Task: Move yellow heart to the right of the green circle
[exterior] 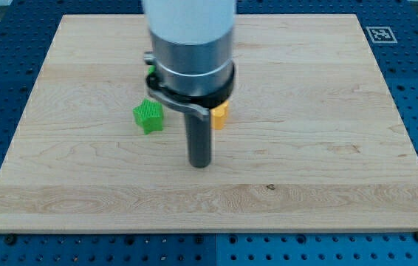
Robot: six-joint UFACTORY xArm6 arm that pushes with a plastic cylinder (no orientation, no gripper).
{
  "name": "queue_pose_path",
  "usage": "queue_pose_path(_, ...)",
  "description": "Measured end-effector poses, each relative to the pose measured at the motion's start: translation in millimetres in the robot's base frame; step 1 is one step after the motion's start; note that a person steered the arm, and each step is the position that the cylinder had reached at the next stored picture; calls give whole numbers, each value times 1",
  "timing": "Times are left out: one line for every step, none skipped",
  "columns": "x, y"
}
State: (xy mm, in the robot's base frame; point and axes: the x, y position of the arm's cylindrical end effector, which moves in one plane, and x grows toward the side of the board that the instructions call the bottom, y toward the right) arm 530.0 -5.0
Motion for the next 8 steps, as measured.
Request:
queue_pose_path(-32, 31)
queue_pose_path(-49, 38)
queue_pose_path(-54, 21)
queue_pose_path(-55, -3)
queue_pose_path(-63, -9)
queue_pose_path(-84, -1)
queue_pose_path(-96, 18)
queue_pose_path(-105, 25)
